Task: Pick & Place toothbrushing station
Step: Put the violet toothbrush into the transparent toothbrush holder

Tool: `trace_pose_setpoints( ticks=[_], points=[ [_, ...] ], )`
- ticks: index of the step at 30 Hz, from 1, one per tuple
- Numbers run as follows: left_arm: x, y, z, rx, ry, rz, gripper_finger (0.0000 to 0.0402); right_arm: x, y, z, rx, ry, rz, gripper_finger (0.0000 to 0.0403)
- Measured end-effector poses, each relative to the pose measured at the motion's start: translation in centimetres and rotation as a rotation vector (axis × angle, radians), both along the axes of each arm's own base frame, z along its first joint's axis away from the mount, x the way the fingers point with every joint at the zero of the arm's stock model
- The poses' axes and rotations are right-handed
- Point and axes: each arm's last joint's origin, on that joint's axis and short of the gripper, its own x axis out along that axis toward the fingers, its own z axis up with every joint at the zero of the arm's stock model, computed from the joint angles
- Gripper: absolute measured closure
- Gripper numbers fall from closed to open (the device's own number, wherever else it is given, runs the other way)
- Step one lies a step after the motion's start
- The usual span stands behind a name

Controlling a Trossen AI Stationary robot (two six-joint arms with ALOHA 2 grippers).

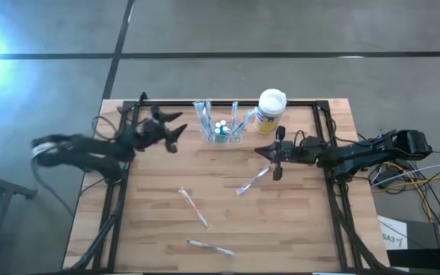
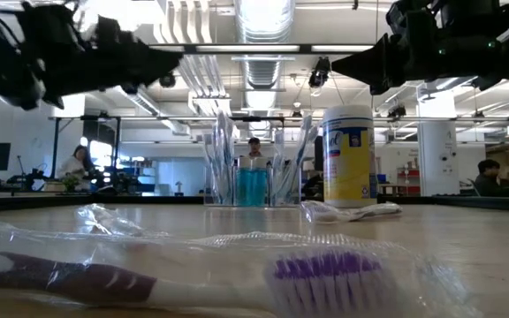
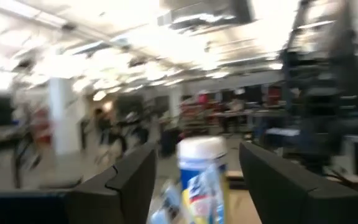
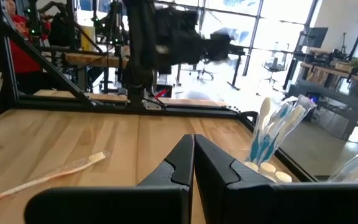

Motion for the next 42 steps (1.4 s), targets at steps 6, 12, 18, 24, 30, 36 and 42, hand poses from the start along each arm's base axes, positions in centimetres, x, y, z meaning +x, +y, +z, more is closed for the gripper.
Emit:
trace_pose_setpoints(
  ticks=[6,12,18,24,30,36,42],
  points=[
    [-2.5,-1.9,2.2,0.170,0.142,-0.131,0.0259,0.0,0.0,-0.1,0.001,0.011,0.000,0.0394],
    [-4.2,-2.9,4.1,0.168,0.295,-0.174,0.0389,0.0,0.0,-0.1,0.004,0.011,0.000,0.0394],
    [-4.6,-3.2,4.6,0.117,0.373,-0.252,0.0397,0.0,0.0,-0.2,0.011,0.021,0.002,0.0394],
    [-4.7,-3.1,3.4,0.094,0.403,-0.249,0.0399,0.2,0.0,-0.4,0.018,0.073,0.007,0.0394],
    [-5.5,-3.4,2.0,0.049,0.386,-0.253,0.0400,0.9,0.0,-0.1,0.064,0.198,0.006,0.0394],
    [-6.2,-3.8,0.5,0.021,0.365,-0.276,0.0400,1.7,0.4,1.1,0.122,0.517,0.010,0.0394],
    [-6.6,-4.0,-0.5,0.007,0.363,-0.302,0.0398,1.6,1.7,3.6,0.101,0.706,0.057,0.0394]
  ],
)
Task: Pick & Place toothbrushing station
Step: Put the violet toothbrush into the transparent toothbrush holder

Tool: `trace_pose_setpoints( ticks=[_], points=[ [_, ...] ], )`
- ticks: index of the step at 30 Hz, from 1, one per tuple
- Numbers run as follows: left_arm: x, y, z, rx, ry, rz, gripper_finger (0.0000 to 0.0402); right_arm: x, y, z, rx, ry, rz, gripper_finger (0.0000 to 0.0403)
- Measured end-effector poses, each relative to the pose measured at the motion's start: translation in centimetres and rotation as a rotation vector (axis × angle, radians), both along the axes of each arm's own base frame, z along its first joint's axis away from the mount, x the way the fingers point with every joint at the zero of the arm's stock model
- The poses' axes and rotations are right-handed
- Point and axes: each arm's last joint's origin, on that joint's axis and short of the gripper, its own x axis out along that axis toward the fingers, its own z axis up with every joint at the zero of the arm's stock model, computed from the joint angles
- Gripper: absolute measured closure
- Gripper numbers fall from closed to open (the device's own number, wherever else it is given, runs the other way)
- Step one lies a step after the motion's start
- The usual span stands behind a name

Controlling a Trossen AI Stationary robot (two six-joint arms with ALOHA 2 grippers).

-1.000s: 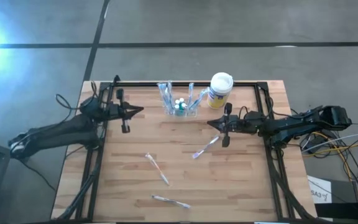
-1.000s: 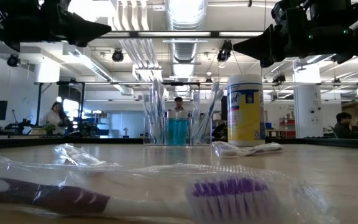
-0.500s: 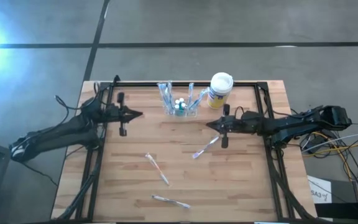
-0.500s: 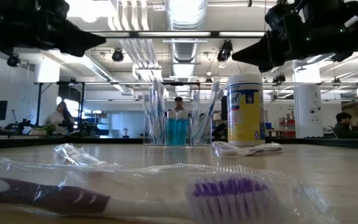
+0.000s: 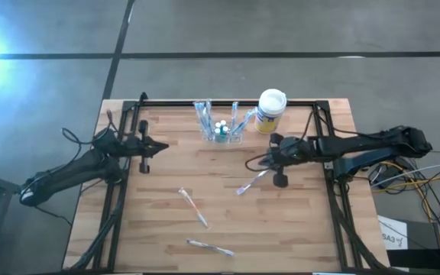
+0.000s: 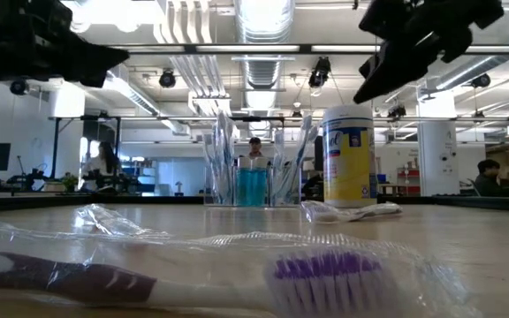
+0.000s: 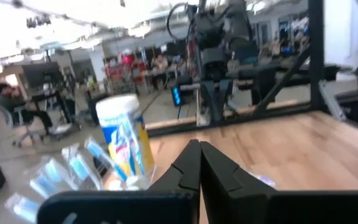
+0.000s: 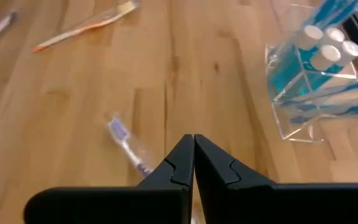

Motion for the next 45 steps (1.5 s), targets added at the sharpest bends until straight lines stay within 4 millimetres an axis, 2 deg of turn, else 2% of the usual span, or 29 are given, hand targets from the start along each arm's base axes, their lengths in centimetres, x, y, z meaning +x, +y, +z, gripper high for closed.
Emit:
trace_pose_setpoints(
  ticks=[4,9,16,21,27,33,39,45],
  points=[
    [0.0,-0.1,-0.3,-0.012,0.009,-0.036,0.0397,0.1,1.0,1.2,0.006,0.062,0.037,0.0386],
    [0.0,-0.1,-0.3,-0.013,0.005,-0.039,0.0396,0.9,1.7,1.3,0.001,0.203,0.065,0.0336],
    [0.0,-0.1,-0.3,-0.019,0.003,-0.039,0.0395,4.5,2.9,-1.1,-0.082,0.401,0.183,0.0252],
    [0.0,-0.1,-0.5,-0.042,0.014,-0.039,0.0395,6.5,3.3,-3.3,-0.116,0.573,0.237,0.0225],
    [0.0,-0.1,-1.0,-0.052,0.031,-0.038,0.0394,8.4,3.6,-6.1,-0.161,0.677,0.319,0.0220],
    [0.0,-0.1,-1.0,-0.056,0.039,-0.038,0.0394,10.0,3.7,-7.7,-0.185,0.711,0.364,0.0231],
    [0.0,-0.1,-1.0,-0.056,0.040,-0.038,0.0394,10.3,3.5,-9.5,-0.197,0.770,0.397,0.0250],
    [0.1,-0.1,-1.1,-0.057,0.041,-0.041,0.0394,10.2,3.0,-10.0,-0.181,0.780,0.382,0.0282]
  ],
)
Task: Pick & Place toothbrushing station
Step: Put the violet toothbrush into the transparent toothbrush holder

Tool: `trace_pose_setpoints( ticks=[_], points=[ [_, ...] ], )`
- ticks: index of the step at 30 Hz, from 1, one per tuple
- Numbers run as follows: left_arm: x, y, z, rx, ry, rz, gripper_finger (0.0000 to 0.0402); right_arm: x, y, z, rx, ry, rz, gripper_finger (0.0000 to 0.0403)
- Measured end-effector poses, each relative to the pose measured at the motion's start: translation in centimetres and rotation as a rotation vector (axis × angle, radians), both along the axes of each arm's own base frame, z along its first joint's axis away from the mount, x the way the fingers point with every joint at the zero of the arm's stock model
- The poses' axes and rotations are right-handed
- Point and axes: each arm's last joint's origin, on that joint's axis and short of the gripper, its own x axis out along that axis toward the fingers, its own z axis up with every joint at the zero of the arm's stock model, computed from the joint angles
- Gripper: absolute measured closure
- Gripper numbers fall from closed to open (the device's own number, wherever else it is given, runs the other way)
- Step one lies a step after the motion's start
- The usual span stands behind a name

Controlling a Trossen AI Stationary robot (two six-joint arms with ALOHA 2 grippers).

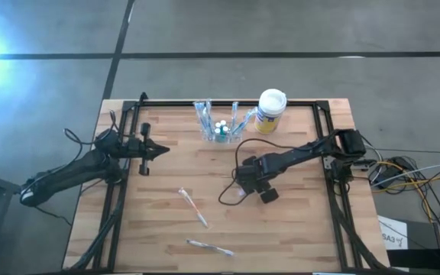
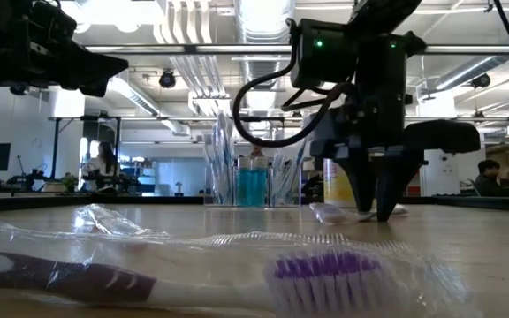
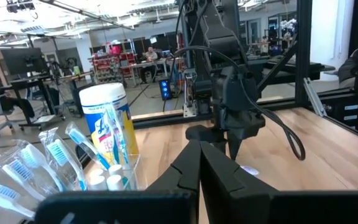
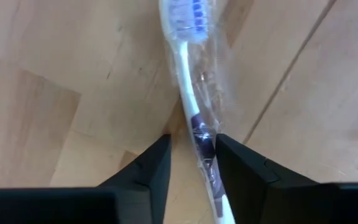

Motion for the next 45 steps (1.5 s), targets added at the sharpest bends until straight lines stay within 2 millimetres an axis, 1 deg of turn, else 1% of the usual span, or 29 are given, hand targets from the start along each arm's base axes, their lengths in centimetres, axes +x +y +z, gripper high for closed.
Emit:
trace_pose_setpoints(
  ticks=[2,7,8,12,16,20,24,27,30,33,36,38,41,45],
  points=[
    [0.0,0.0,0.0,0.000,0.000,0.000,0.0394,0.0,0.0,0.1,0.002,-0.003,0.000,0.0302],
    [0.0,0.0,0.0,0.000,0.000,0.000,0.0394,0.0,0.1,0.3,0.014,-0.003,-0.014,0.0374],
    [0.0,0.0,0.0,0.000,0.000,0.000,0.0394,0.2,0.0,0.3,0.007,-0.016,-0.017,0.0382],
    [0.0,0.0,0.0,0.001,-0.001,0.000,0.0394,0.5,-0.1,0.8,-0.001,-0.047,-0.057,0.0385],
    [0.0,0.0,0.0,0.001,-0.002,0.000,0.0394,0.8,0.1,3.1,0.028,-0.148,-0.074,0.0387],
    [0.0,0.0,0.0,0.002,-0.003,-0.001,0.0394,1.0,0.2,6.8,0.126,-0.376,-0.057,0.0388],
    [0.0,0.0,0.0,0.001,-0.002,-0.001,0.0394,0.2,-0.1,11.0,0.203,-0.661,-0.031,0.0389],
    [0.0,0.0,0.0,0.000,-0.001,-0.001,0.0394,-0.9,-0.7,12.7,0.223,-0.863,-0.032,0.0389],
    [0.0,0.0,0.0,-0.001,0.002,-0.002,0.0394,-2.3,-1.8,13.4,0.289,-1.063,-0.053,0.0389],
    [0.0,0.0,0.0,-0.001,0.002,-0.002,0.0394,-3.8,-3.1,13.1,0.389,-1.248,-0.072,0.0389],
    [0.0,0.0,0.0,0.002,0.000,-0.001,0.0394,-4.9,-4.5,11.9,0.400,-1.368,-0.125,0.0389],
    [0.0,0.0,0.0,0.003,0.001,-0.001,0.0394,-5.4,-5.4,11.0,0.370,-1.434,-0.192,0.0389],
    [0.0,0.0,0.0,0.003,0.000,-0.001,0.0394,-5.6,-6.5,9.8,0.294,-1.550,-0.335,0.0390],
    [0.0,0.0,0.0,0.006,-0.005,-0.001,0.0394,-5.3,-7.6,7.7,0.235,-1.618,-0.476,0.0390]
  ],
)
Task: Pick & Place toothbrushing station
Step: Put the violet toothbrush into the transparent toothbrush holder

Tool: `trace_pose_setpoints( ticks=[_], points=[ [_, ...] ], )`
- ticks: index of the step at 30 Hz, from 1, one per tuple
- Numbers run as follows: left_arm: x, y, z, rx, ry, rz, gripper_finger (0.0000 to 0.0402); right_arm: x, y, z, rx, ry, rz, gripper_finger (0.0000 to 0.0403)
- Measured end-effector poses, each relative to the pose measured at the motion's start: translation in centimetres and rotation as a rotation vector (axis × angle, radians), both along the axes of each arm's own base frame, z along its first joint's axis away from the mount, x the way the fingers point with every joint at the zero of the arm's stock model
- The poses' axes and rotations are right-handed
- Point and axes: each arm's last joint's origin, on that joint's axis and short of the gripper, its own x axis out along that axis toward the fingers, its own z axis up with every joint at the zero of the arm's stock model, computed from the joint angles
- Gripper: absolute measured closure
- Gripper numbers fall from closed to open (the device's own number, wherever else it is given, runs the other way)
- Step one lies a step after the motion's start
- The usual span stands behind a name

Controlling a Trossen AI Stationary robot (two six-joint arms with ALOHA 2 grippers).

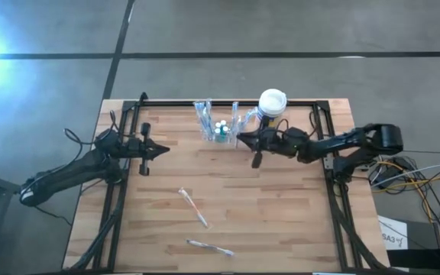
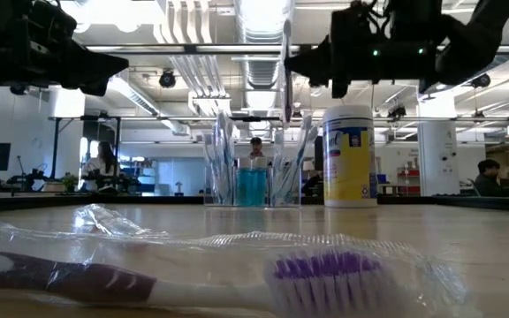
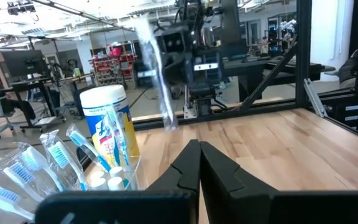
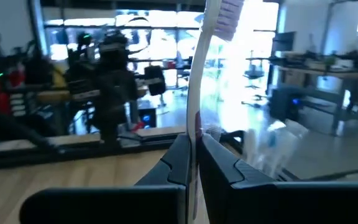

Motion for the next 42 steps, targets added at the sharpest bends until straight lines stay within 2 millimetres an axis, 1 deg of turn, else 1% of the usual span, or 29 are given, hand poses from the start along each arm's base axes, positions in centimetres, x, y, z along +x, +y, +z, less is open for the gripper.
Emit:
trace_pose_setpoints(
  ticks=[4,7,12,16,23,26,36,42],
  points=[
    [0.0,0.0,0.0,-0.001,0.001,0.000,0.0394,0.8,-0.7,-1.8,0.031,-0.018,-0.124,0.0390],
    [0.0,0.0,0.0,-0.001,0.002,0.000,0.0394,1.5,-1.2,-3.1,0.046,-0.016,-0.249,0.0390],
    [0.0,0.0,0.0,-0.002,0.002,0.000,0.0394,2.9,-1.9,-4.6,0.021,0.006,-0.437,0.0390],
    [0.0,0.0,0.0,-0.002,0.002,0.000,0.0394,3.6,-2.3,-5.4,-0.010,0.028,-0.531,0.0390],
    [0.0,0.0,0.0,-0.003,0.002,0.000,0.0394,4.9,-2.5,-6.8,-0.032,0.073,-0.550,0.0390],
    [0.0,0.0,0.0,-0.004,0.003,0.000,0.0394,5.2,-2.7,-7.6,-0.029,0.100,-0.608,0.0390],
    [0.0,0.0,-0.1,-0.006,0.004,0.000,0.0394,5.5,-2.8,-9.9,0.020,0.136,-0.621,0.0390],
    [0.0,0.0,-0.1,-0.006,0.004,0.000,0.0394,5.4,-3.0,-10.6,0.055,0.190,-0.625,0.0390]
  ],
)
